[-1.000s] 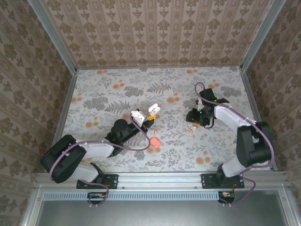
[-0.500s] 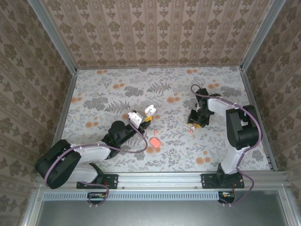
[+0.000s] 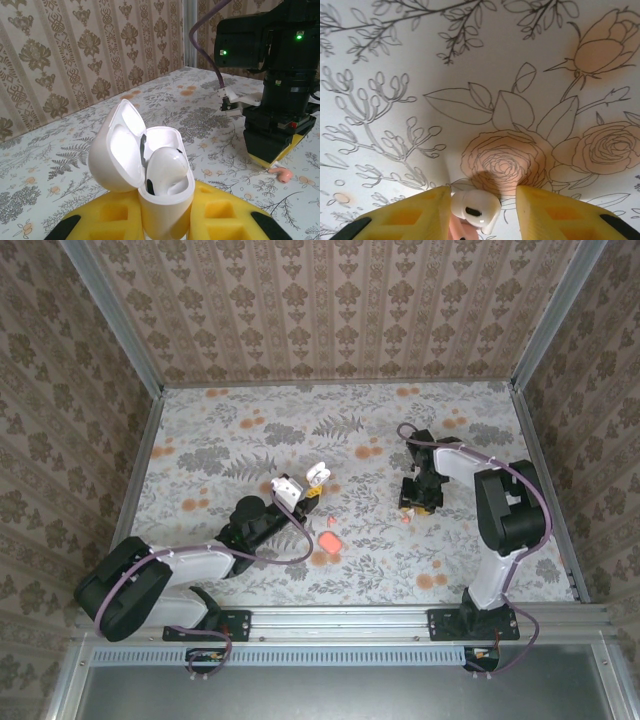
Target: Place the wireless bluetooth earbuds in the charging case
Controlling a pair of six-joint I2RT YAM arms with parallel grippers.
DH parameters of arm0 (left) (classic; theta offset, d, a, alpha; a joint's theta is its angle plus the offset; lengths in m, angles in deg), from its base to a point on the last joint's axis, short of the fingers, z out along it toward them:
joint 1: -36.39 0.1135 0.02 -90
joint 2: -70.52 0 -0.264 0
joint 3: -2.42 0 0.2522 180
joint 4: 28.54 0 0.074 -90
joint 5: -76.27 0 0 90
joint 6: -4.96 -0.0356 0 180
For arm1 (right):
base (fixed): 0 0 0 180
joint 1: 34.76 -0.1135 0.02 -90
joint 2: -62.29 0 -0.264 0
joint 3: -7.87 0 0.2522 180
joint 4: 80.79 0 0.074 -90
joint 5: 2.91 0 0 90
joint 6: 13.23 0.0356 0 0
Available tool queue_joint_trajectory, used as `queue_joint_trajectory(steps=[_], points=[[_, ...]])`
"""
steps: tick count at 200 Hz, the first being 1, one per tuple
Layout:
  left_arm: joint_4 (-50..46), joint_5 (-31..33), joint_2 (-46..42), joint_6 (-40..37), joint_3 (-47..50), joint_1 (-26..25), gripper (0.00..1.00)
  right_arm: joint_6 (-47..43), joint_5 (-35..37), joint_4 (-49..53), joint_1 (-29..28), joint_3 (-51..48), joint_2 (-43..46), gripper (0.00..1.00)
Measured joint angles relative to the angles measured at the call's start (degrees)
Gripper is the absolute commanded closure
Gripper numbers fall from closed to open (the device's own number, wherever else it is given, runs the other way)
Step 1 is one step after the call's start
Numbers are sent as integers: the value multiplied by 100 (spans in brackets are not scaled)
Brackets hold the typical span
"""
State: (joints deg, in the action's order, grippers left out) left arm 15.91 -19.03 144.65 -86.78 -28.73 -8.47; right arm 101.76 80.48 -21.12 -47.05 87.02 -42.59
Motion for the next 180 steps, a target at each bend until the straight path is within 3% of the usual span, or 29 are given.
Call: queue_joint_trajectory(steps=[89,180], points=[[-249,2,-168,0,17,33,90,-105,330,181,-138,133,-105,76],[-238,2,-98,2,17,35,90,-72,382,-85,-225,-142,273,77]])
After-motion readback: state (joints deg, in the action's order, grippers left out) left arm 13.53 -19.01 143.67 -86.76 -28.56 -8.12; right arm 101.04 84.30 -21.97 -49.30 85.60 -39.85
